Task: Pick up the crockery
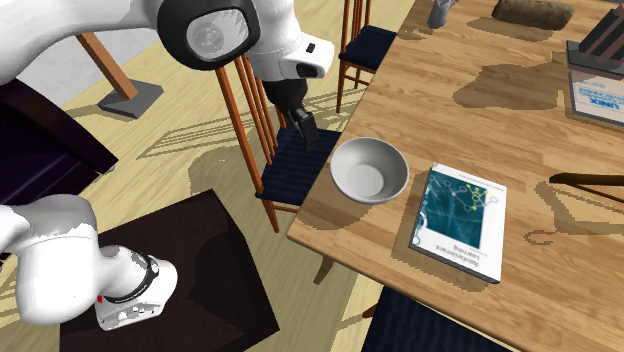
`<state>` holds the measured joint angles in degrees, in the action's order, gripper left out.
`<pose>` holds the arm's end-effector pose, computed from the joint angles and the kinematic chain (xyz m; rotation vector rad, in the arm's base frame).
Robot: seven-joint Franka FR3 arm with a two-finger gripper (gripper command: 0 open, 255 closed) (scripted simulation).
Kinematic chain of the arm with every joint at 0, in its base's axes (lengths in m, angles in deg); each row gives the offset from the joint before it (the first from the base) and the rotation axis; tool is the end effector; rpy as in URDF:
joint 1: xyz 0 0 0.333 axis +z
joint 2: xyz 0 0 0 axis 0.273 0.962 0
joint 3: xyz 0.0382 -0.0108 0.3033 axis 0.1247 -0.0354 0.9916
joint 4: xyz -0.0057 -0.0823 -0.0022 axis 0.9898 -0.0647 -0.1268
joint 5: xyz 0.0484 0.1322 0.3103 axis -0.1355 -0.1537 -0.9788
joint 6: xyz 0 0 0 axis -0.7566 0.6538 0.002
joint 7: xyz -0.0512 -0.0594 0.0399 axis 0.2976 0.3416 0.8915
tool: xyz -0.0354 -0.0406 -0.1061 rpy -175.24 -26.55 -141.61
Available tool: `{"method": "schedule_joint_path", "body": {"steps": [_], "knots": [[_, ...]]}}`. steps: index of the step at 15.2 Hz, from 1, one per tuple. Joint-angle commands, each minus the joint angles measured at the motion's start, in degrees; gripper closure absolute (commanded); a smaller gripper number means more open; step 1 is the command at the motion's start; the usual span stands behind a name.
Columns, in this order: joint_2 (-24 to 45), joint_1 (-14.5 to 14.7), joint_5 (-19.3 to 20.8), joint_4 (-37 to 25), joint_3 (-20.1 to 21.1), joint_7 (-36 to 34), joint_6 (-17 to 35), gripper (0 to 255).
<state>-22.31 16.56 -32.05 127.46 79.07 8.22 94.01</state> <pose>0.4445 0.0065 0.5574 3.0388 0.0480 0.2012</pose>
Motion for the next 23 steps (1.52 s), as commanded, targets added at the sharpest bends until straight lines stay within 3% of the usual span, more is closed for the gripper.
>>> {"method": "schedule_joint_path", "body": {"steps": [1,10,20,21,23], "knots": [[4.35,-0.09,0.26,-3.02,0.13,-0.61,1.2,0],[25.46,0.18,1.59,-23.34,0.53,-3.16,1.28,0],[26.29,0.13,1.9,-18.57,0.46,-3.83,6.83,0],[26.25,0.13,1.9,-18.43,0.46,-3.85,6.93,255],[26.21,0.12,1.9,-18.37,0.45,-3.83,6.95,255]]}}
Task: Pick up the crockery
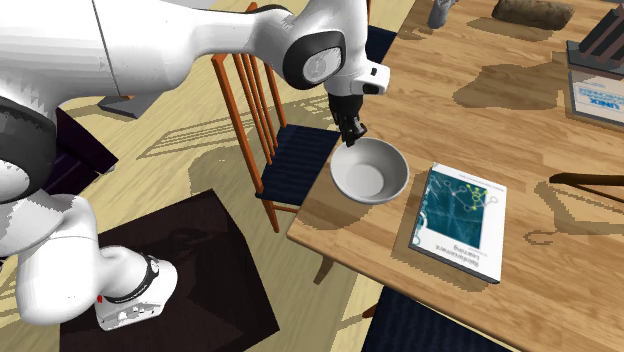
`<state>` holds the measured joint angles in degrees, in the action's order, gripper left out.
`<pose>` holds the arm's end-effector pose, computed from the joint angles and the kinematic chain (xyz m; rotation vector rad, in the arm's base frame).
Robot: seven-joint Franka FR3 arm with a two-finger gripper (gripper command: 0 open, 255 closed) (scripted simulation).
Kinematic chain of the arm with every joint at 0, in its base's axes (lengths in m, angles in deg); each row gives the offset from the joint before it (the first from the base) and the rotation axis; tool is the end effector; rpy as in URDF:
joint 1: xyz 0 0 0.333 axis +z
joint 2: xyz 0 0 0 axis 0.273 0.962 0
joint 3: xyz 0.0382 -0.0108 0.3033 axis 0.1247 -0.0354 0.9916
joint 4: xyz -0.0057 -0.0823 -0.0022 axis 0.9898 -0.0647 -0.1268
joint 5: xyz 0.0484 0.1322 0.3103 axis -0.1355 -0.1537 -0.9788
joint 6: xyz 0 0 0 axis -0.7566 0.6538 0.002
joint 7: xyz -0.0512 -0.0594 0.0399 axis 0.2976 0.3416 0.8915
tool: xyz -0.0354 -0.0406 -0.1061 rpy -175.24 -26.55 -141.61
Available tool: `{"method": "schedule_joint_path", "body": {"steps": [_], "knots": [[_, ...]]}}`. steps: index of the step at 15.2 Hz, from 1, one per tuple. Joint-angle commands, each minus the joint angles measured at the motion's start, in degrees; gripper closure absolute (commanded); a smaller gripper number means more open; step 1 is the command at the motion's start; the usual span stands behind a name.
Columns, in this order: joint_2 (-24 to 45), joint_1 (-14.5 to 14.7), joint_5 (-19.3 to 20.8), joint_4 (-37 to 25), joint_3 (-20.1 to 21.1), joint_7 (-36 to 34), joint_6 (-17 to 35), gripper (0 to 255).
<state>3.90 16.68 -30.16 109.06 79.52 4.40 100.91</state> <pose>0.5813 0.0140 0.4764 3.0281 -0.0014 0.1839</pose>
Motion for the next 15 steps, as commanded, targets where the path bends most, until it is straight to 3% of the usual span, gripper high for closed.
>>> {"method": "schedule_joint_path", "body": {"steps": [1,7,15], "knots": [[0.0,0.0,0.0,0.02,0.0,0.0,0.04,255],[0.09,0.01,0.01,-0.18,0.0,-0.01,-0.07,255],[-0.51,0.07,-0.31,-5.51,0.08,0.68,-5.99,255]]}}
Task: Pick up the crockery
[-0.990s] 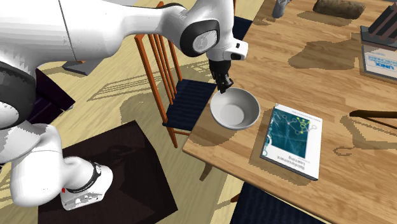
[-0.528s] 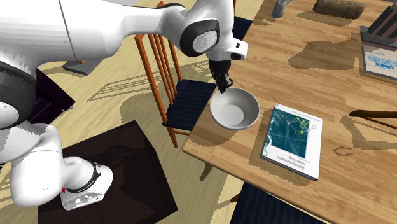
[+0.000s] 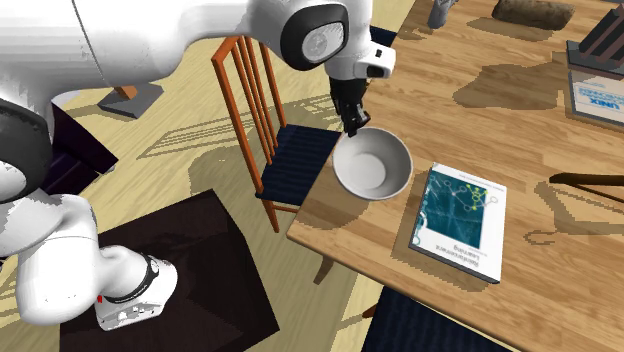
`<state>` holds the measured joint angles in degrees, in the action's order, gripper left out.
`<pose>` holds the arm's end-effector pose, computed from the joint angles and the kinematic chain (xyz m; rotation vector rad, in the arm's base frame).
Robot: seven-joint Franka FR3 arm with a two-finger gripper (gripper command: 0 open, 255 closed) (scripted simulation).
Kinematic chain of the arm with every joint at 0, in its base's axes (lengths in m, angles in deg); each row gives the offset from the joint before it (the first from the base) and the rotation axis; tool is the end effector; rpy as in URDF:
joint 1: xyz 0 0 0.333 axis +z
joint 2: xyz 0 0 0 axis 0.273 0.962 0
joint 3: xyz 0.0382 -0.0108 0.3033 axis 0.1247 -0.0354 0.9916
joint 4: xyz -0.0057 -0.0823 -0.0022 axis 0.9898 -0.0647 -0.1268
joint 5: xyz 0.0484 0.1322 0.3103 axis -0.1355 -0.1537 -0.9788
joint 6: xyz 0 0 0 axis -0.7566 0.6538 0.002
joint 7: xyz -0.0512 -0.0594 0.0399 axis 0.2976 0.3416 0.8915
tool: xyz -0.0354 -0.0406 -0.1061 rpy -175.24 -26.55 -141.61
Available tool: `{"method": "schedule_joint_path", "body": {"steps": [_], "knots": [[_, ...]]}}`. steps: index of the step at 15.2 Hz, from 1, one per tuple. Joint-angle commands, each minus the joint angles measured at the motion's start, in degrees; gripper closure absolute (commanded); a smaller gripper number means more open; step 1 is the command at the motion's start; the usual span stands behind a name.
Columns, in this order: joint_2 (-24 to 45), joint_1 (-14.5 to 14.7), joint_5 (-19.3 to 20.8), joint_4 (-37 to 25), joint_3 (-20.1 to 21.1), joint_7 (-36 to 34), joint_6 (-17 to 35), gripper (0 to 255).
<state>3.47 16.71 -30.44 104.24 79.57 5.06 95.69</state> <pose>0.5808 0.0135 0.5087 3.0280 -0.0011 0.1838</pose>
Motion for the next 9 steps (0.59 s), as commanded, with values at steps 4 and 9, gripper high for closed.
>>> {"method": "schedule_joint_path", "body": {"steps": [4,9], "knots": [[-0.08,0.09,-0.13,-3.78,0.06,0.35,-3.83,255],[0.09,0.13,-0.2,-6.43,0.08,0.61,-6.3,255]]}}
